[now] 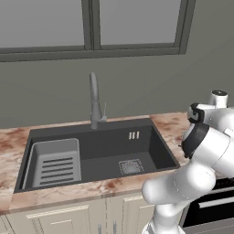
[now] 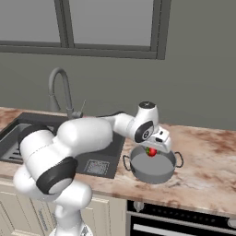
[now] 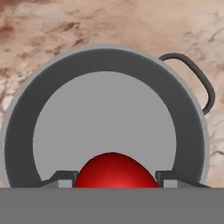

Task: Dump the tomato from the pot into the sink. Then turn on the water and wash the tomato. Then turn off the water and put the tomato back in the pot.

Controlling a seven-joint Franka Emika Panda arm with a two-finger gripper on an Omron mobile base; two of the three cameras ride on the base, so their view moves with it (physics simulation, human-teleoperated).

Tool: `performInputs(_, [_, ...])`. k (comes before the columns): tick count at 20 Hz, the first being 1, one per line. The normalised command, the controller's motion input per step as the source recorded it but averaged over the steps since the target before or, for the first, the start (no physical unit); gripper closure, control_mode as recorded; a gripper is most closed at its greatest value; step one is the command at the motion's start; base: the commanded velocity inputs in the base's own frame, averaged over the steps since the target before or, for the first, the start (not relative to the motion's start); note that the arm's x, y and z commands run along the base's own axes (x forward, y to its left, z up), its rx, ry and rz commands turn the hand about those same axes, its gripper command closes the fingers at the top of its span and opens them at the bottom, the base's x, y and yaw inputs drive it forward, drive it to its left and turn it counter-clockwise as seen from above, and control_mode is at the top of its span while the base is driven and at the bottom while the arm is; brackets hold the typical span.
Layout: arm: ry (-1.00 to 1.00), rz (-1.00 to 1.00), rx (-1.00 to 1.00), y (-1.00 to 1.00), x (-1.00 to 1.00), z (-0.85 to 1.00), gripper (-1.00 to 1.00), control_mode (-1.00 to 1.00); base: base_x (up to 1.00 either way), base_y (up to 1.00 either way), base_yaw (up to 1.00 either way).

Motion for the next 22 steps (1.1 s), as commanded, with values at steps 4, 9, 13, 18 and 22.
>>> performInputs(4, [0.0,0.0,0.0,0.0,0.08,-0.38,1.0,-1.0,0.0,0.0,0.0])
performInputs(9, [0.0,0.0,0.0,0.0,0.12,-0.35,1.0,-1.0,0.0,0.0,0.0])
performInputs(13, [0.0,0.0,0.0,-0.02,0.08,-0.21,1.0,-1.0,0.0,0.0,0.0])
performInputs(18, [0.01,0.0,0.0,-0.01,0.0,-0.14,1.0,-1.0,0.0,0.0,0.0])
performInputs(22, [0.03,0.0,0.0,0.0,0.0,-0.12,-1.0,-1.0,0.0,0.0,0.0])
